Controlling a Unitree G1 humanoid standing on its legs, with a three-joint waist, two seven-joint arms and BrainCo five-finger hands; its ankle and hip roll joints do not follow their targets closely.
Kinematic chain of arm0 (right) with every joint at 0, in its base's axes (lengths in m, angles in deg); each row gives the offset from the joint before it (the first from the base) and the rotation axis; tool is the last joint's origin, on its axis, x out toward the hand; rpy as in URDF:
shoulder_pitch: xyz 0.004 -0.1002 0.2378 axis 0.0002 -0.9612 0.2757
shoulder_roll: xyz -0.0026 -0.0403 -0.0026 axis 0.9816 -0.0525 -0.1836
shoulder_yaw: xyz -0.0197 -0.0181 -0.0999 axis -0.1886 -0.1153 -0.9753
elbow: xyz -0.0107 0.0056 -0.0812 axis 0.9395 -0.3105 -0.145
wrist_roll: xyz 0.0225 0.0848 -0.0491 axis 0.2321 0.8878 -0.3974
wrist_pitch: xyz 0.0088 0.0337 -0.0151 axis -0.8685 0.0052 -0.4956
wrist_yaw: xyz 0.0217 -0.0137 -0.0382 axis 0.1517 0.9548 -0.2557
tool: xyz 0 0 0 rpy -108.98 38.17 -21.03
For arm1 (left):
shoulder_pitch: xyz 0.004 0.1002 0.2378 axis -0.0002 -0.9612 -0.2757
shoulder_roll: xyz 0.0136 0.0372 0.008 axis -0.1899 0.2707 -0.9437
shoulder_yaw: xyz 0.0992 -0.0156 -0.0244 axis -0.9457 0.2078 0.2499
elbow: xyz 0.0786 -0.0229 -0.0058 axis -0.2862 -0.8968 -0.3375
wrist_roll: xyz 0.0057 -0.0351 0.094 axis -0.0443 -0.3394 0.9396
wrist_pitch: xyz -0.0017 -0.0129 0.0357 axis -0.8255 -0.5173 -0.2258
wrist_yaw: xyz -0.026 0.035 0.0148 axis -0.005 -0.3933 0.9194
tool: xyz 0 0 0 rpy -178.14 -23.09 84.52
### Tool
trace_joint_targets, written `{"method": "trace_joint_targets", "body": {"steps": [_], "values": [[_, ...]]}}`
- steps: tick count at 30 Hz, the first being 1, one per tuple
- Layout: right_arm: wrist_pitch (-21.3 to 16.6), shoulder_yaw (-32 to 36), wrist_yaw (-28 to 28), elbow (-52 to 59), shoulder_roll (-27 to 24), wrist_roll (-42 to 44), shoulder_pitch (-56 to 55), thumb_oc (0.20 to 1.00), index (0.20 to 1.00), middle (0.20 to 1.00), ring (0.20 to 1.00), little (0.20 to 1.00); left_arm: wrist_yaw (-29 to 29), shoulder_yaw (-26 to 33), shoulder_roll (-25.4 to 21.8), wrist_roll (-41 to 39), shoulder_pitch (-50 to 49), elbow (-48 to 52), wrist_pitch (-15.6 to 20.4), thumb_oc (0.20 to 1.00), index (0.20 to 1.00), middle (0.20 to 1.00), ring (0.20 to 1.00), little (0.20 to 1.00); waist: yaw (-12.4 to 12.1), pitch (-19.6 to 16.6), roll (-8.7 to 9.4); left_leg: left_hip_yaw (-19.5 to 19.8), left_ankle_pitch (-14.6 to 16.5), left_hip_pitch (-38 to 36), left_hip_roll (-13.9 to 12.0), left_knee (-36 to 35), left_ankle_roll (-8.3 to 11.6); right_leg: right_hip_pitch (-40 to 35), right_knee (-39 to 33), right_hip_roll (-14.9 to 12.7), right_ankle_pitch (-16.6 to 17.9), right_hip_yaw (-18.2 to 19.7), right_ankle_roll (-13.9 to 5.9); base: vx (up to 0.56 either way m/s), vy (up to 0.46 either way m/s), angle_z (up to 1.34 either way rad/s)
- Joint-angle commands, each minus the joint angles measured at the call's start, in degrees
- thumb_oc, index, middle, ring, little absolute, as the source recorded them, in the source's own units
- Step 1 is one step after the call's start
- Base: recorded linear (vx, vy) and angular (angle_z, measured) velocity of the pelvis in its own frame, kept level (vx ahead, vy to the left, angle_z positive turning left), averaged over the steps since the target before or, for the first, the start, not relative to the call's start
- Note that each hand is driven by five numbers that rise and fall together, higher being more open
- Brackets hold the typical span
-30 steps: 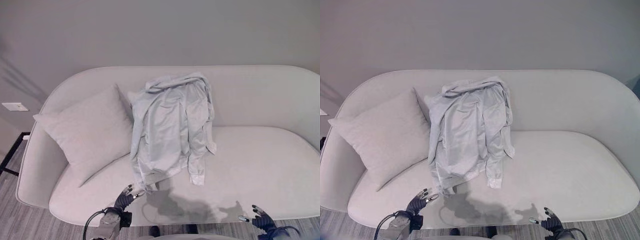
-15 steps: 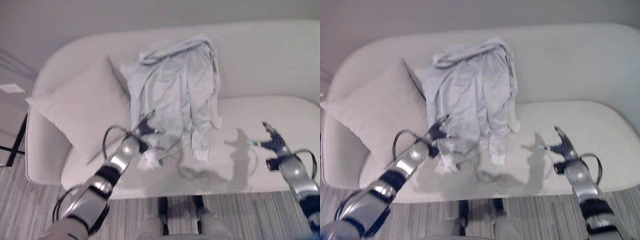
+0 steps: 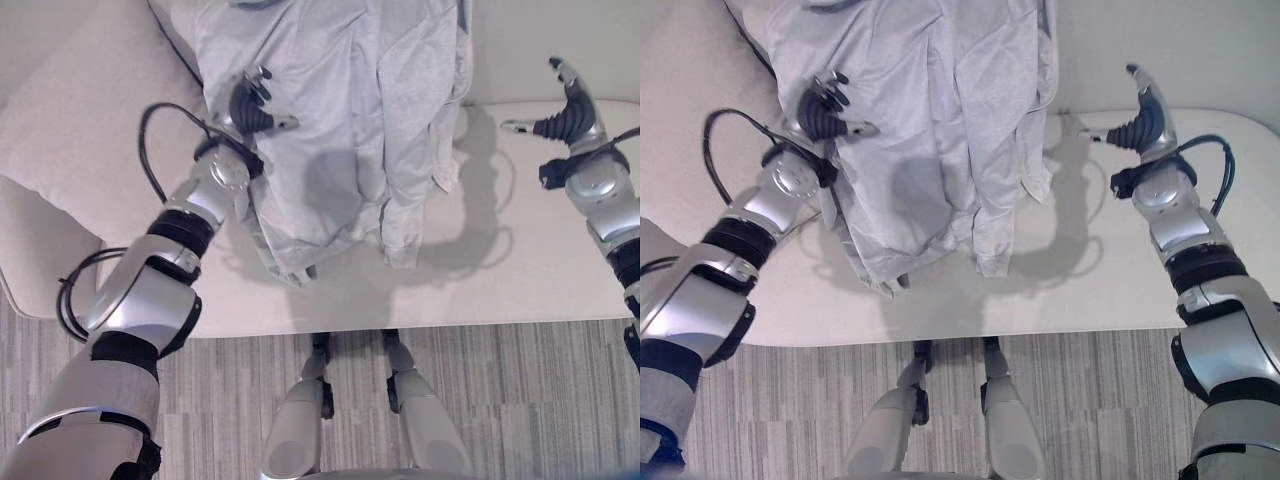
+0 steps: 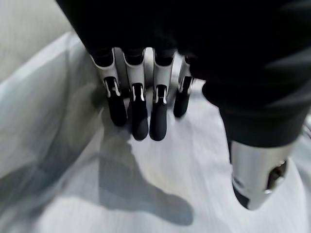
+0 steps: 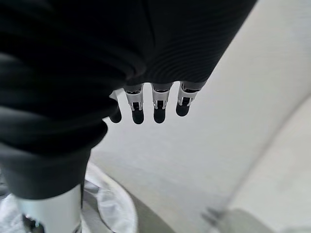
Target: Hang the clothes on the sofa on the clothes rack.
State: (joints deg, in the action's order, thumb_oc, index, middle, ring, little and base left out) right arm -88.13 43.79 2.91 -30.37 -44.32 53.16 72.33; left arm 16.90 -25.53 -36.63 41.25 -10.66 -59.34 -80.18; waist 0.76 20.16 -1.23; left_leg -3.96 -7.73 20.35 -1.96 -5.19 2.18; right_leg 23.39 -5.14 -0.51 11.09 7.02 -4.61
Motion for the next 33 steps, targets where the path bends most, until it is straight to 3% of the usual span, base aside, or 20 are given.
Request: {"method": "trace_joint_targets", "body": {"steps": [1, 6, 13, 17, 22, 26, 27, 33], "values": [[-2.1, 0.4, -2.8, 0.5, -3.9, 1.7, 1.3, 1.0, 1.0, 1.0, 1.0, 1.0, -5.5, 2.7, -2.0, -2.2, 3.6, 2.6, 1.8, 1.0, 1.0, 1.0, 1.0, 1.0, -1.6, -3.1, 1.49, -1.3, 1.1, -0.4, 0.3, 0.2, 4.49, -3.1, 0.1, -2.7, -4.6, -1.6, -6.3, 0.05, -0.014, 0.09], [-2.4, 5.0, -3.4, 3.7, -6.3, 2.0, -2.5, 1.0, 1.0, 1.0, 1.0, 1.0, -7.4, 11.8, -4.2, -1.7, -4.0, 24.9, 4.2, 1.0, 1.0, 1.0, 1.0, 1.0, -3.6, -2.8, 0.82, -0.2, 1.6, -0.1, 1.0, 0.2, 4.51, -3.1, 0.1, -2.8, -5.4, -2.3, -5.95, 0.05, -0.01, 0.1], [-2.2, 5.4, -3.1, 2.6, -7.0, 1.4, -2.4, 1.0, 1.0, 1.0, 1.0, 1.0, -9.5, 16.3, -5.1, 1.8, -7.5, 32.4, 3.4, 1.0, 1.0, 1.0, 1.0, 1.0, -5.3, -2.9, 0.42, 0.4, 1.7, 0.2, 1.1, 0.2, 4.79, -3.1, 0.1, -2.8, -5.7, -2.7, -5.86, 0.02, -0.019, 0.08], [-2.2, 3.5, -2.9, 1.9, -6.6, 1.9, 0.2, 1.0, 1.0, 1.0, 1.0, 1.0, -9.8, 14.1, -4.5, 2.1, -5.9, 27.6, 2.2, 1.0, 1.0, 1.0, 1.0, 1.0, -5.5, -2.6, 0.27, 0.6, 1.5, 0.5, 1.1, 0.2, 4.9, -3.0, 0.1, -2.8, -5.6, -2.9, -5.84, 0.0, -0.01, 0.06], [-2.4, -6.7, -2.5, -3.8, -2.4, 4.6, 13.1, 1.0, 1.0, 1.0, 1.0, 1.0, -8.0, 1.2, -2.8, 1.4, 4.3, 3.8, 0.0, 1.0, 1.0, 1.0, 1.0, 1.0, -5.1, -1.3, 0.4, 0.7, 0.6, 1.9, 1.0, 0.2, 5.17, -1.6, 0.1, -2.5, -4.7, -2.9, -5.91, -0.05, -0.024, 0.0], [-2.5, -11.1, -2.2, -7.9, 0.4, 7.0, 19.4, 1.0, 1.0, 1.0, 1.0, 1.0, -6.6, -5.2, -1.9, 2.1, 9.8, -4.5, -1.0, 1.0, 1.0, 1.0, 1.0, 1.0, -4.9, -0.8, 0.51, 0.8, -0.1, 3.2, 0.9, 0.2, 5.32, -0.5, 0.1, -2.3, -4.2, -2.9, -5.98, -0.04, -0.012, 0.0], [-2.0, -14.8, -1.9, -11.7, 2.9, 8.8, 24.1, 1.0, 1.0, 1.0, 1.0, 1.0, -4.8, -10.2, -0.3, 3.2, 14.4, -11.2, -2.2, 1.0, 1.0, 1.0, 1.0, 1.0, -4.8, -0.5, 0.65, 0.8, -0.7, 4.7, 0.9, 0.2, 5.42, 0.8, 0.1, -2.1, -3.5, -3.0, -6.13, -0.05, -0.02, 0.02], [-1.2, -18.6, -1.4, -16.9, 6.0, 11.0, 29.6, 1.0, 1.0, 1.0, 1.0, 1.0, -2.5, -14.9, 2.0, 2.6, 20.3, -20.0, -2.8, 1.0, 1.0, 1.0, 1.0, 1.0, -4.6, -0.4, 0.76, 1.1, -1.8, 7.8, 1.0, 0.2, 5.67, 3.7, 0.1, -1.9, -2.4, -3.6, -6.29, -0.03, -0.009, 0.01]]}}
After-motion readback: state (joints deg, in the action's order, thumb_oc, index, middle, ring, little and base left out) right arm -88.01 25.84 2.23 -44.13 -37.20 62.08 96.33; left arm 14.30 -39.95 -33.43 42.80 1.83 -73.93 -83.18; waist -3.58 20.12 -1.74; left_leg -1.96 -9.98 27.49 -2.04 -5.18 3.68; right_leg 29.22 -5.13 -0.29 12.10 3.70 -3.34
